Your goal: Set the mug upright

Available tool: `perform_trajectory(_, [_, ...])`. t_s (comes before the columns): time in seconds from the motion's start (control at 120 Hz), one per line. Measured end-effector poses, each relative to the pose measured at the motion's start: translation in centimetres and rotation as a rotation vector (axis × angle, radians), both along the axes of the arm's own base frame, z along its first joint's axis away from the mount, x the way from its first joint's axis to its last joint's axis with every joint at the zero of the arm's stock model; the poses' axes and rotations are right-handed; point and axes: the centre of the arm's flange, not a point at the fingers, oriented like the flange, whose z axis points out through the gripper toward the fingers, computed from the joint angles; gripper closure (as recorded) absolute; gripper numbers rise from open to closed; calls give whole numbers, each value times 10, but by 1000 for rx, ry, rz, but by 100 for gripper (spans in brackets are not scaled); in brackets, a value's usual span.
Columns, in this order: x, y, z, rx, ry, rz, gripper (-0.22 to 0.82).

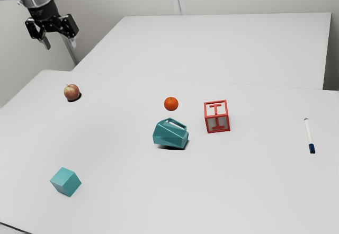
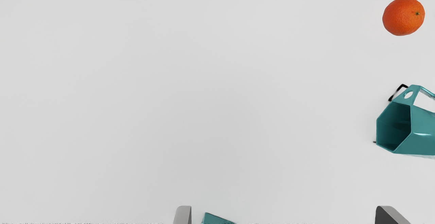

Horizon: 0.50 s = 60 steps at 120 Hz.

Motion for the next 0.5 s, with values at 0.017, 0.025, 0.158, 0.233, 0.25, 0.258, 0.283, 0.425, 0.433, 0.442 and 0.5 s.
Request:
perform_trajectory(0.017, [-2, 0, 2, -4, -3, 2, 2])
perform_trajectory(0.025, [-3, 1, 3, -6, -4, 2, 2])
perform_trajectory(0.158, [-1, -21, -16, -83, 23, -28, 2])
perform_trajectory(0.233, [8, -37, -102, -249, 113, -28, 2])
perform_trajectory(0.25, [9, -38, -123, -292, 127, -22, 2])
perform_trajectory(0.258, [9, -39, -132, -313, 132, -18, 2])
perform_trajectory(0.283, [10, -41, -159, -378, 142, -3, 2])
perform_trajectory(0.425, [25, -49, -258, -717, 95, 100, 2])
perform_trajectory(0.433, [26, -49, -262, -733, 90, 106, 2])
perform_trajectory(0.442, [27, -49, -267, -749, 87, 113, 2])
perform_trajectory(0.5, [28, -52, -302, -852, 70, 159, 2])
